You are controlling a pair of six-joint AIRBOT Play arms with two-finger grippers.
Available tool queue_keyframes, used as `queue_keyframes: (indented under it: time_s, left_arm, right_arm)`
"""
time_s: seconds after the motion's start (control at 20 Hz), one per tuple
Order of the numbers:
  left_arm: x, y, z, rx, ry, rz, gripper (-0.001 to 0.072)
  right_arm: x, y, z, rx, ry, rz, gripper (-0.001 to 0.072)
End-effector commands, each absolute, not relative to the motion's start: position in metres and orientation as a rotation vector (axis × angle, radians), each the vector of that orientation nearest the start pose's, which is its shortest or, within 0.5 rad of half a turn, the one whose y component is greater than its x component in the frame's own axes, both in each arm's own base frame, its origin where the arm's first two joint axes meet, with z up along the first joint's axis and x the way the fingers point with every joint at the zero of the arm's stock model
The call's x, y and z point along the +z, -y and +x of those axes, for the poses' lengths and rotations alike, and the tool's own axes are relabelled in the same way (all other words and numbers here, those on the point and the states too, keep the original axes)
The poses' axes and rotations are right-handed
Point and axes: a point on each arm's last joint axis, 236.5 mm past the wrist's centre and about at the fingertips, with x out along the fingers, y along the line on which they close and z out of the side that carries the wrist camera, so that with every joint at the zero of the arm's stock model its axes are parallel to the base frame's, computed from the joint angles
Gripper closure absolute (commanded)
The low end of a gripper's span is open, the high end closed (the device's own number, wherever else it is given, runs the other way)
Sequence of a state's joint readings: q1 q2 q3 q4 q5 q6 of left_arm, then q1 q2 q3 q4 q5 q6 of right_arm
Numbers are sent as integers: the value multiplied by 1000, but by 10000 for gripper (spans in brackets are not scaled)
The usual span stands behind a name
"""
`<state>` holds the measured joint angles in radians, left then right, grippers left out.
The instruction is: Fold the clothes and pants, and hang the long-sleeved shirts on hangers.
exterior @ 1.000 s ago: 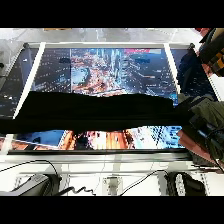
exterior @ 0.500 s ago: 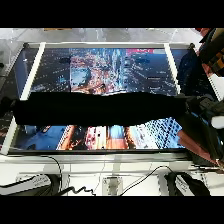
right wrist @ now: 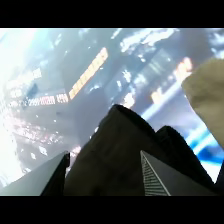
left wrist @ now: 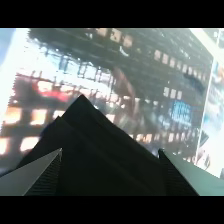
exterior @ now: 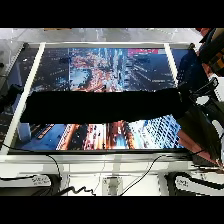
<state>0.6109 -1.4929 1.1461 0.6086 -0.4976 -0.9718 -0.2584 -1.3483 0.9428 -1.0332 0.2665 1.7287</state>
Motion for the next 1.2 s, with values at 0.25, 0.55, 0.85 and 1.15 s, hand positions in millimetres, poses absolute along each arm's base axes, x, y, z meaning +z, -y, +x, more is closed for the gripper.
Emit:
queue_keyframes:
  time_s: [0.25,0.55,0.85,1.15]
  left_arm:
    - [-41,-245,322,399,-1074,-762,75]
    - [-85,-213,327,369,-948,-976,64]
    - [-105,-221,371,452,-797,-1042,67]
    - [-61,-245,432,435,-640,-791,528]
  right_arm:
    - [24,77,477,-191,-673,525,225]
    - [6,46,458,-47,-827,384,157]
    - [43,-16,473,111,-814,322,92]
    - [73,-95,486,222,-739,336,204]
